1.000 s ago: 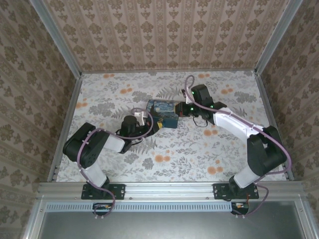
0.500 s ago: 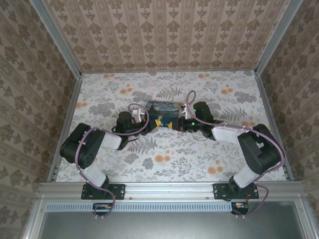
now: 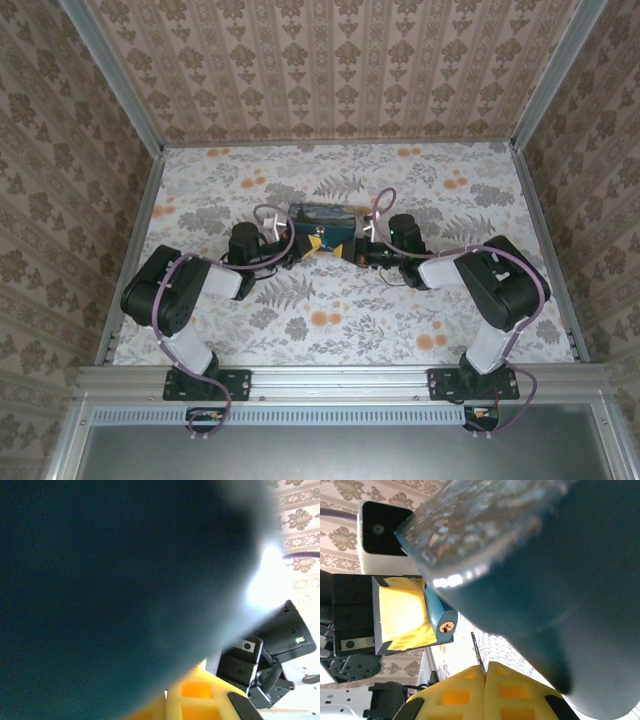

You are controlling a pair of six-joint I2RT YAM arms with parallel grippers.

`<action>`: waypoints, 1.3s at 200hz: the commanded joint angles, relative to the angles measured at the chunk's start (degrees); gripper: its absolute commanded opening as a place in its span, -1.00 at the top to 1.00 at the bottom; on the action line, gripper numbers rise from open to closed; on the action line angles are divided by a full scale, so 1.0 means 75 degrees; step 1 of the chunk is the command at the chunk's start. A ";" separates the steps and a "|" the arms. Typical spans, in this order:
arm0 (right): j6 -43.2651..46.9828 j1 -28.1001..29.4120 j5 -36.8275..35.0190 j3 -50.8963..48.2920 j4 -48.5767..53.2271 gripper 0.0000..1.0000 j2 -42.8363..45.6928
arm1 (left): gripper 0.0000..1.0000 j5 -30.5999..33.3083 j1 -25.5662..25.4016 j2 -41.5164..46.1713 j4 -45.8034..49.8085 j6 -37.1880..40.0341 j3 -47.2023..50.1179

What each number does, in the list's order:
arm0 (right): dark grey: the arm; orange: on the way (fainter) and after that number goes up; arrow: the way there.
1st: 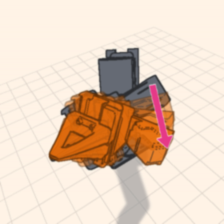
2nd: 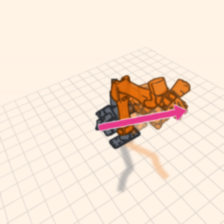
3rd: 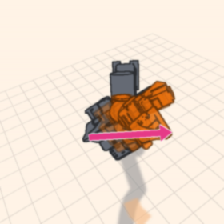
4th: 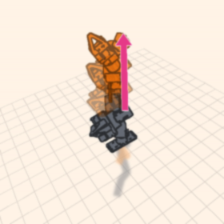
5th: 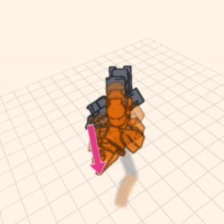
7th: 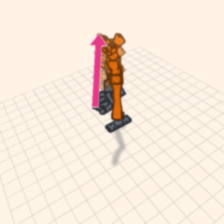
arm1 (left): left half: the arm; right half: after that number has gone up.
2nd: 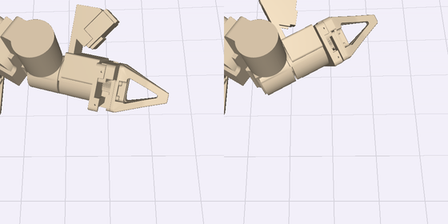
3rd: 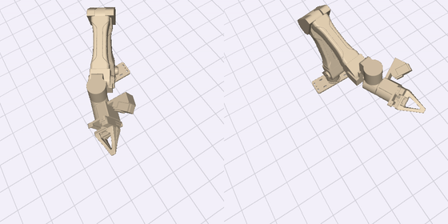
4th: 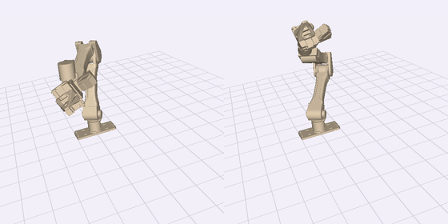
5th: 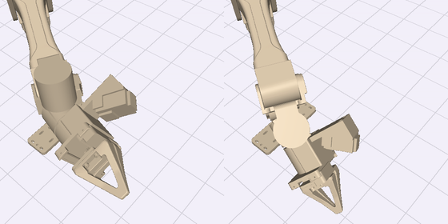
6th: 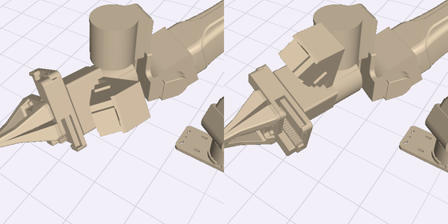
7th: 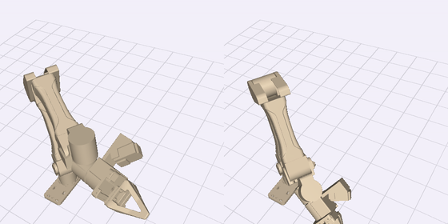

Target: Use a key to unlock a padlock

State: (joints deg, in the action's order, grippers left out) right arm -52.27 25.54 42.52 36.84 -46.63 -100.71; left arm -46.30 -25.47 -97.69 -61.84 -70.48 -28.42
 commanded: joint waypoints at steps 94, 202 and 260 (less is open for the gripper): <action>-0.1682 -0.0042 0.0330 -0.0372 -0.3076 1.00 -0.0885 | 1.00 -0.0644 0.0232 -0.0322 -0.1598 -0.0740 -0.0017; -0.1997 -0.0112 0.0548 -0.0363 -0.3533 1.00 -0.0870 | 1.00 -0.0928 0.0244 -0.0287 -0.1668 -0.0831 -0.0087; -0.2013 -0.0124 0.0438 -0.0329 -0.3516 1.00 -0.0976 | 1.00 -0.1029 0.0234 -0.0240 -0.1668 -0.0849 -0.0124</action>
State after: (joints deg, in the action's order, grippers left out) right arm -67.29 25.26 46.39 34.37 -70.54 -107.02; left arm -50.11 -23.88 -100.36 -69.47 -76.86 -28.40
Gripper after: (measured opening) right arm 0.055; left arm 0.058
